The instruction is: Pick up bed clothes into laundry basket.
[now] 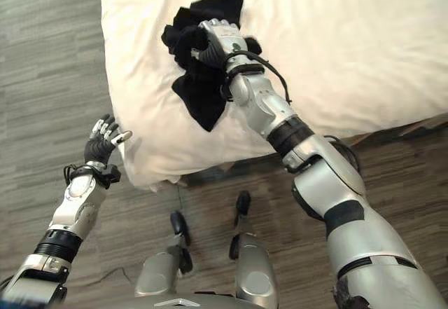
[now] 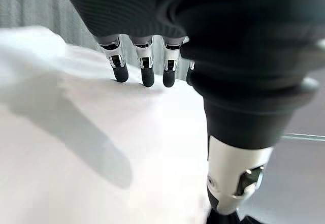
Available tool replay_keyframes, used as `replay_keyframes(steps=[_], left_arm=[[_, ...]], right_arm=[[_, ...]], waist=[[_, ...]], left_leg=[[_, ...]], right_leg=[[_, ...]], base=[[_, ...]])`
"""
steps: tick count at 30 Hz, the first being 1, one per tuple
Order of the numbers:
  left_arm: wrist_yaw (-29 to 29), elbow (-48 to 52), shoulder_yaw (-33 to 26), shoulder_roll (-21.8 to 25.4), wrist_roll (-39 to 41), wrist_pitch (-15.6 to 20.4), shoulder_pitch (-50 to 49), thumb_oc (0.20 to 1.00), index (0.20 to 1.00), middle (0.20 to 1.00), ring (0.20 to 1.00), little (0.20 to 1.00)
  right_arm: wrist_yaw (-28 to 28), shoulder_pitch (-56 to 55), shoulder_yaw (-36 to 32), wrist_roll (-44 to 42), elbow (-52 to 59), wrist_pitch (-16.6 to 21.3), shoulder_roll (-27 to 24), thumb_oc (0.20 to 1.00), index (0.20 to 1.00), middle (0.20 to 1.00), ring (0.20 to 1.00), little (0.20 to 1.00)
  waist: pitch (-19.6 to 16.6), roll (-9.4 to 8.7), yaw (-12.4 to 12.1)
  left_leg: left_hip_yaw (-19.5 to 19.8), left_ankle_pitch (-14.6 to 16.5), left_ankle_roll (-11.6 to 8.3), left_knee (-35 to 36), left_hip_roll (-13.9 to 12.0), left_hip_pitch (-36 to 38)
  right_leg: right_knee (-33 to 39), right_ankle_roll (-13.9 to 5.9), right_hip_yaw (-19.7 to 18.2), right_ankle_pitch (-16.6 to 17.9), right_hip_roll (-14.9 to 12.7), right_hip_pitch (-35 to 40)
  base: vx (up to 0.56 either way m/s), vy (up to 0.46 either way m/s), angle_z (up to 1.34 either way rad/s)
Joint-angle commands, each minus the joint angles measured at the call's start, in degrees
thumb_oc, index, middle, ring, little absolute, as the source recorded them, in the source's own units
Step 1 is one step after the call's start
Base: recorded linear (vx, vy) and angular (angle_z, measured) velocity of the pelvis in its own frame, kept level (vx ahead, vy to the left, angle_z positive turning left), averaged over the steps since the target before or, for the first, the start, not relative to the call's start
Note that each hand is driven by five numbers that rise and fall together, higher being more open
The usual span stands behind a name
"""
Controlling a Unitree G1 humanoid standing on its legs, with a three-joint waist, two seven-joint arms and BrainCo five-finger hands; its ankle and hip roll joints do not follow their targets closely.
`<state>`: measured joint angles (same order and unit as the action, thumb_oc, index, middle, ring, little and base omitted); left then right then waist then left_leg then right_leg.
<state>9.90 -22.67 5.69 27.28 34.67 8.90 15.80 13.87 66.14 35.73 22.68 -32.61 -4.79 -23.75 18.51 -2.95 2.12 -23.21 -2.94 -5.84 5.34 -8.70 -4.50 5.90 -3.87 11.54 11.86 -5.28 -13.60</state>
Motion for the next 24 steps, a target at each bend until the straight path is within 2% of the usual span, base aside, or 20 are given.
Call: replay_keyframes(steps=[1,5,8,13,15,17,19,21,22,23,24], left_arm=[[0.86,3.68,2.79,3.53,-4.01,3.04,1.3,1.0,1.0,1.0,1.0,1.0],[1.97,9.01,1.9,5.0,-3.61,4.12,3.48,1.0,1.0,1.0,1.0,1.0],[4.24,11.6,1.8,6.79,-4.44,5.46,7.52,1.0,1.0,1.0,1.0,1.0],[5.47,14.06,1.8,7.99,-4.52,6.5,11.29,1.0,1.0,1.0,1.0,1.0],[5.9,15.46,1.87,8.22,-5.47,6.5,11.91,1.0,1.0,1.0,1.0,1.0],[6.39,16.19,1.84,8.73,-7.35,5.89,11.44,1.0,1.0,1.0,1.0,1.0],[6.5,15.88,2.14,8.28,-7.78,5.43,11.36,1.0,1.0,1.0,1.0,1.0],[6.52,16.19,1.86,7.3,-8.89,4.58,10.04,1.0,1.0,1.0,1.0,1.0],[6.53,16.26,1.9,7.27,-8.91,4.54,9.94,1.0,1.0,1.0,1.0,1.0],[6.61,16.94,1.57,6.92,-9.43,4.11,8.97,1.0,1.0,1.0,1.0,1.0],[6.61,17.05,1.6,6.81,-9.45,4.05,8.77,1.0,1.0,1.0,1.0,1.0]], right_arm=[[3.34,1.55,-1.6,-2.68,-3.63,2.63,1.73,0.2,0.2,0.2,0.2,0.2],[3.29,0.2,-2.34,-2.92,-5.0,2.65,1.59,0.2,0.2,0.2,0.2,0.2],[3.03,-1.75,-2.85,-4.59,-7.76,3.01,2.24,0.2,0.2,0.2,0.2,0.2],[3.93,-3.05,-4.45,-6.86,-9.03,3.06,2.56,0.2,0.2,0.2,0.2,0.2],[4.39,-4.87,-5.62,-7.29,-7.85,3.17,2.74,0.2,0.2,0.2,0.2,0.2],[5.89,-7.84,-8.75,-8.34,-4.3,3.25,2.51,0.2,0.2,0.2,0.2,0.2],[6.36,-9.39,-10.0,-8.52,-2.51,3.19,2.59,0.2,0.2,0.2,0.2,0.2],[7.58,-15.21,-13.62,-8.39,3.47,3.34,2.56,0.2,0.2,0.2,0.2,0.2],[7.52,-15.46,-13.68,-8.34,3.75,3.21,2.52,0.2,0.2,0.2,0.2,0.2],[7.36,-18.5,-15.06,-8.39,8.71,3.68,2.12,0.2,0.2,0.2,0.2,0.2],[7.21,-19.0,-15.13,-8.33,9.27,3.44,1.97,0.2,0.2,0.2,0.2,0.2]], waist=[[-6.43,-0.55,-0.1],[-9.1,-1.7,0.55],[-11.39,-3.38,1.54],[-12.72,-4.71,2.73],[-13.0,-5.21,3.57],[-13.33,-5.74,5.4],[-13.33,-5.82,5.87],[-13.19,-5.54,7.98],[-13.24,-5.52,7.93],[-13.04,-4.79,8.71],[-12.98,-4.65,8.61]], left_leg=[[-1.16,-1.03,-0.62,-0.34,-0.56,-0.36],[-1.35,0.09,-0.18,-0.34,0.07,2.55],[-1.54,0.82,-0.03,-0.34,0.09,4.23],[-2.23,1.29,0.16,-0.34,0.23,5.48],[-2.84,1.57,0.29,-0.34,0.26,5.79],[-4.82,1.72,0.23,-0.34,0.25,6.29],[-5.48,1.59,0.13,-0.34,-0.09,6.24],[-7.28,1.11,0.13,-0.34,-1.14,6.61],[-7.29,1.13,0.11,-0.34,-1.18,6.67],[-8.44,1.81,-0.29,-0.34,-2.3,7.4],[-8.45,1.97,-0.37,-0.34,-2.44,7.71]], right_leg=[[-0.9,-6.95,-0.03,-4.35,-8.03,5.05],[-0.9,-7.42,-0.12,-3.93,-8.48,7.77],[-0.9,-7.87,-0.08,-3.51,-8.61,9.22],[-0.9,-8.34,-0.03,-2.66,-8.76,10.03],[-0.9,-8.68,-0.29,-1.38,-8.94,9.87],[-0.9,-9.9,-0.73,1.92,-9.32,9.05],[-0.9,-10.11,-1.02,2.64,-9.32,8.64],[-1.55,-9.96,-0.09,3.92,-9.4,8.13],[-1.54,-9.95,-0.09,3.92,-9.36,8.18],[-3.35,-9.86,2.81,1.65,-9.58,9.3],[-3.71,-9.85,2.81,1.27,-9.49,9.44]], base=[[0.08,0.107,-0.07],[0.06,0.078,-0.03],[0.05,0.034,-0.06],[0.02,0.038,-0.02],[-0.01,0.055,-0.06],[-0.03,0.043,-0.11],[-0.03,0.008,-0.3],[-0.07,0.017,-0.48],[-0.07,0.069,-0.54],[-0.02,0.055,-0.43],[-0.08,0.075,-0.41]])
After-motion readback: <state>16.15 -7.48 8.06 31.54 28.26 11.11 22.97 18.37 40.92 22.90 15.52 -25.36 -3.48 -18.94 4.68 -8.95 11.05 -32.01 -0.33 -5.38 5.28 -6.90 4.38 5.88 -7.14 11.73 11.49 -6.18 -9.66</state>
